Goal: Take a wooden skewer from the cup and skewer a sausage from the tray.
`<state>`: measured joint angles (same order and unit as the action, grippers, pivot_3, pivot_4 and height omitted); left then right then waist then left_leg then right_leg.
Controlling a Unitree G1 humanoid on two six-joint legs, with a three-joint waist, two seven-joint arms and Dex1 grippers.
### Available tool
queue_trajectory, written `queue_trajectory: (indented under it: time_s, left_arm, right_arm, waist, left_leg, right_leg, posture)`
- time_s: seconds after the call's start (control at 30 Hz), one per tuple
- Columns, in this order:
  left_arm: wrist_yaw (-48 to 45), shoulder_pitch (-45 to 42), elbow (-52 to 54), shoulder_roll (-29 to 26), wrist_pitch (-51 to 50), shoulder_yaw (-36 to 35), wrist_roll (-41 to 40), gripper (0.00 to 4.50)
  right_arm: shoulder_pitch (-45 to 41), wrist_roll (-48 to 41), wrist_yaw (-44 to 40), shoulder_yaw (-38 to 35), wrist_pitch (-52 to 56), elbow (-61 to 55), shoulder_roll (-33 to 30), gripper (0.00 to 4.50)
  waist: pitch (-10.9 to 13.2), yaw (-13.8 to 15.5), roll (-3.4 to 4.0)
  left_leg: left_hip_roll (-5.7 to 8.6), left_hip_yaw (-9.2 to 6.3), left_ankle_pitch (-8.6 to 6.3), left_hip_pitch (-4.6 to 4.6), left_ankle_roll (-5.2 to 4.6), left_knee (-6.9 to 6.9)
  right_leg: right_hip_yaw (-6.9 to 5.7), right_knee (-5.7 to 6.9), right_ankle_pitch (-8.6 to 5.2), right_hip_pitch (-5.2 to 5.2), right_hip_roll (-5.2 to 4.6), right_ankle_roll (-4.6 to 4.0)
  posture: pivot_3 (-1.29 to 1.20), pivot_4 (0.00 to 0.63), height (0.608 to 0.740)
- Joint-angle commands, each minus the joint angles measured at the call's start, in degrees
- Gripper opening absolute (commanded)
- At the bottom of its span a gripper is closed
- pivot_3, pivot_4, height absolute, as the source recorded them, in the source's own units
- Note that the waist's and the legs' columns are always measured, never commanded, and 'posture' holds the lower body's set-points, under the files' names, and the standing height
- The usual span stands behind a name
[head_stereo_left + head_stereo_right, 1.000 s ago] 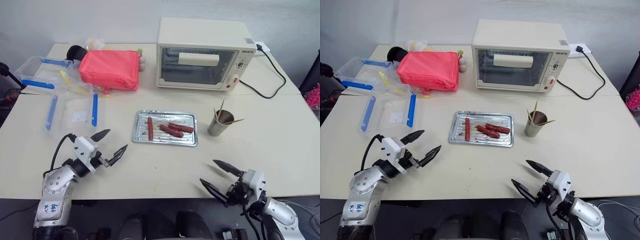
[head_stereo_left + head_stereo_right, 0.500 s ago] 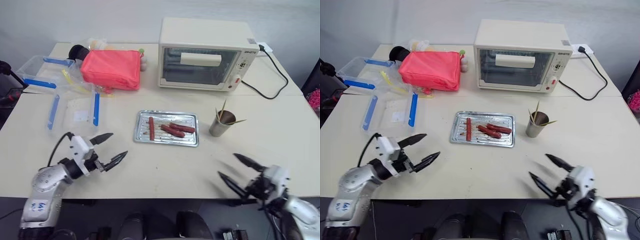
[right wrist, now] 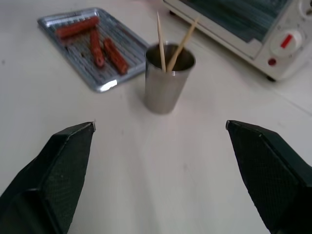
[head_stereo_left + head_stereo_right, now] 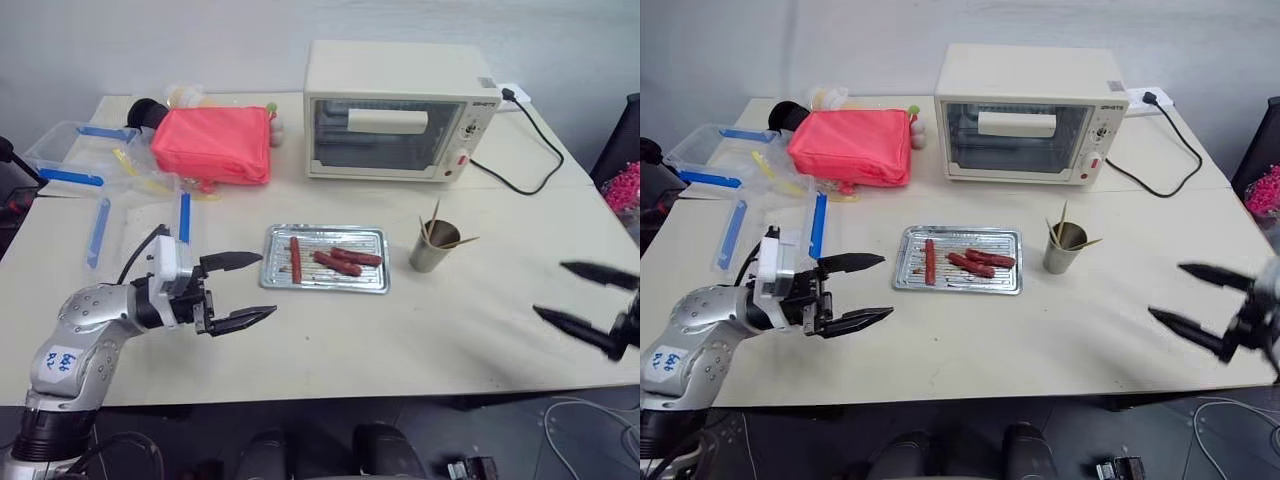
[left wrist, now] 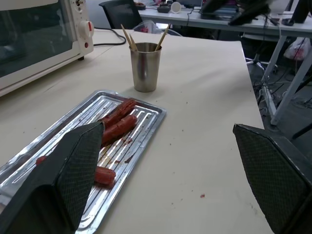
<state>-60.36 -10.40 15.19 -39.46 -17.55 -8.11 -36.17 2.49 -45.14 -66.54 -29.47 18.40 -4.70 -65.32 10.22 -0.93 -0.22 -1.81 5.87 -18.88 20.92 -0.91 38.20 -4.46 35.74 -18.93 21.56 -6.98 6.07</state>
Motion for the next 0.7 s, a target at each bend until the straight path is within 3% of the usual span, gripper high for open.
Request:
queue_trajectory:
  time_s: [0.03, 0.1, 0.3, 0.5, 0.7]
  left_arm:
    - [0.3, 0.3, 1.3, 1.0, 0.9, 0.6, 0.7, 4.49]
    - [0.8, 0.9, 1.8, 1.6, 1.8, 0.9, 1.5, 4.49]
    - [3.6, 4.0, 5.1, 2.6, 2.7, 0.5, 2.4, 4.49]
    - [5.6, 5.9, 6.7, 2.7, 3.4, -0.6, 3.0, 4.49]
    - [6.5, 6.9, 7.7, 2.5, 3.5, -0.8, 3.0, 4.49]
  right_arm:
    - [-12.4, -2.2, 0.9, 8.8, 11.3, -0.4, -3.1, 4.50]
    - [-21.3, 0.8, 0.2, 14.9, 13.6, 2.3, -2.5, 4.50]
    - [-37.2, 10.0, -6.4, 28.0, 14.7, 11.0, 0.5, 4.50]
    - [-42.1, 18.4, -10.4, 33.6, 10.7, 17.7, 2.6, 4.50]
    - [-44.2, 22.1, -13.1, 33.5, 8.0, 23.0, 4.9, 4.50]
  waist:
    - [0.0, 0.1, -0.07]
    - [0.1, 0.2, -0.10]
    - [0.1, 0.8, -0.11]
    - [0.1, 0.8, -0.11]
    - [0.1, 0.7, -0.10]
  left_leg:
    - [0.00, -0.05, 0.00, 0.06, 0.01, 0.01]
    - [-0.01, -0.12, 0.01, 0.19, 0.02, 0.06]
    - [0.14, -0.12, 0.00, 0.42, -0.05, 0.10]
    - [0.12, -0.14, 0.00, 0.44, -0.05, 0.13]
    - [0.12, -0.10, 0.01, 0.40, -0.05, 0.26]
  right_leg:
    - [-0.04, -0.04, 0.00, 0.02, 0.01, 0.00]
    - [-0.10, -0.11, 0.00, 0.05, 0.01, 0.00]
    - [-0.18, -0.11, 0.02, 0.12, -0.16, 0.03]
    - [-0.26, -0.10, 0.02, 0.11, -0.15, 0.04]
    - [-0.24, -0.10, 0.02, 0.11, -0.14, 0.04]
  posture:
    - [0.00, 0.150, 0.740]
    - [0.00, 0.150, 0.740]
    - [0.00, 0.150, 0.740]
    - [0.00, 0.150, 0.740]
    - [0.00, 0.150, 0.740]
